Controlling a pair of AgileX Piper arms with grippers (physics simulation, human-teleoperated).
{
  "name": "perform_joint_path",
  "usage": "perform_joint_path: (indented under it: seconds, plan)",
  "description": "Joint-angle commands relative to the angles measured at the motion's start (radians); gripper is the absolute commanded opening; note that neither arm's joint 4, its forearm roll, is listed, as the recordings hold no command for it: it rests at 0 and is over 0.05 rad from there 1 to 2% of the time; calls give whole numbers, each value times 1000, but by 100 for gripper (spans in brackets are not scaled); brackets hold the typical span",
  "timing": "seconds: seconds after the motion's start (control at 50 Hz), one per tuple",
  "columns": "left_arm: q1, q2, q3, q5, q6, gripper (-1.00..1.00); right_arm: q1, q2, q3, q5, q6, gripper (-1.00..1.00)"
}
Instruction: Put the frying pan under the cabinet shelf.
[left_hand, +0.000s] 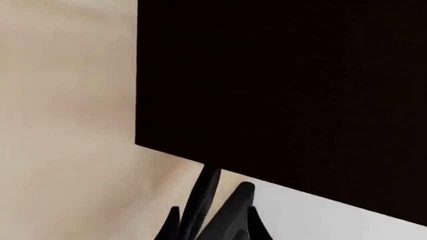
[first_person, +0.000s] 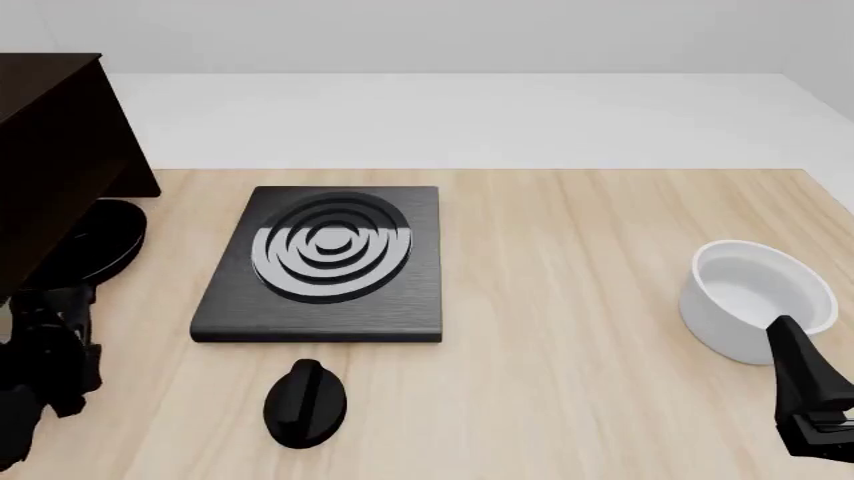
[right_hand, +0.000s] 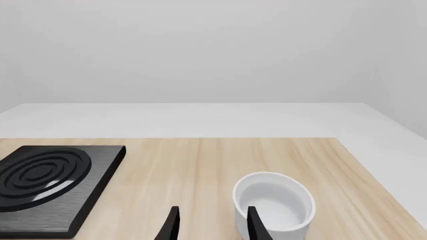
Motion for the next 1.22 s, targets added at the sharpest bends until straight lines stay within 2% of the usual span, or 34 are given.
perform_joint_path:
  seconds: [0.02, 0.06, 0.1, 0.18, 0.22, 0.3, 0.34, 0.5, 0.52, 0.54, 0.56, 0.58, 0.64, 0.68, 0.72, 0.78, 0.8, 0.86, 0.88, 0.9, 0.92, 0.94, 1.0, 1.02, 1.04, 1.06, 1.08, 1.1, 1.12, 1.16, 1.18, 1.22]
  plan:
    - [-77, -153, 80, 76, 35, 100, 0, 0, 0, 0, 0, 100]
    - [-77, -155, 80, 78, 35, 100, 0, 0, 0, 0, 0, 100]
    - [-107, -244, 114, 142, 40, 100, 0, 0, 0, 0, 0, 100]
    - [-94, -293, 122, 189, 51, 100, 0, 0, 0, 0, 0, 100]
    - [-124, -331, 145, 204, 43, 100, 0, 0, 0, 0, 0, 100]
    - [-124, -363, 158, 230, 39, 100, 0, 0, 0, 0, 0, 100]
    - [-119, -447, 161, 312, 53, 100, 0, 0, 0, 0, 0, 100]
    - [-147, -524, 211, 374, 55, 100, 0, 1, 0, 0, 0, 100]
    - [-149, -582, 209, 432, 80, 100, 0, 0, 0, 0, 0, 100]
    - [-149, -588, 208, 440, 80, 100, 0, 0, 0, 0, 0, 100]
    - [-190, -617, 223, 455, 62, 100, 0, 0, 0, 0, 0, 100]
    - [-180, -673, 222, 528, 93, 100, 0, 0, 0, 0, 0, 100]
    - [-202, -713, 223, 568, 99, 100, 0, 0, 0, 0, 0, 100]
    - [-249, -755, 224, 680, 102, 100, 0, 0, 0, 0, 0, 100]
    - [-219, -786, 224, 681, 107, 100, 0, 0, 0, 0, 0, 100]
    - [-237, -824, 224, 720, 98, 100, 0, -1, 0, 0, 0, 100]
    - [-244, -884, 224, 777, 110, 100, 0, -1, 0, 0, -1, 100]
    - [-267, -945, 224, 838, 115, 100, 0, 0, 0, 0, 0, 100]
    - [-271, -1007, 224, 866, 148, 100, 0, -1, 0, 0, 0, 100]
    - [-272, -1013, 224, 871, 148, 100, 0, -1, 0, 0, 0, 100]
    - [-278, -1075, 223, 926, 169, 100, 0, 0, 0, 0, 0, 100]
    - [-297, -1104, 215, 938, 207, 100, 0, 0, 0, 0, 0, 100]
    - [-302, -1148, 220, 970, 194, 100, 0, 0, 0, 0, 0, 100]
    - [-291, -1189, 190, 1009, 234, 100, 0, 0, 0, 0, 0, 100]
    - [-330, -1244, 186, 1045, 226, 100, 0, 0, 0, 0, 0, 100]
    - [-330, -1249, 186, 1050, 226, 100, 0, 0, 0, 0, 0, 100]
    - [-310, -1273, 145, 1093, 284, 100, 0, 0, 0, 0, 1, 100]
    - [-310, -1276, 144, 1097, 284, 100, 0, 0, 0, 0, 1, 100]
    - [-365, -1323, 171, 1099, 245, 100, 0, 1, 0, 0, 0, 100]
    - [-365, -1338, 167, 1098, 257, 100, 0, 0, 0, 0, 0, 100]
    - [-398, -1368, 180, 1091, 248, 100, 0, 0, 0, 0, 0, 100]
    - [-367, -1369, 165, 1106, 275, 100, 0, 0, 0, 0, 0, 100]
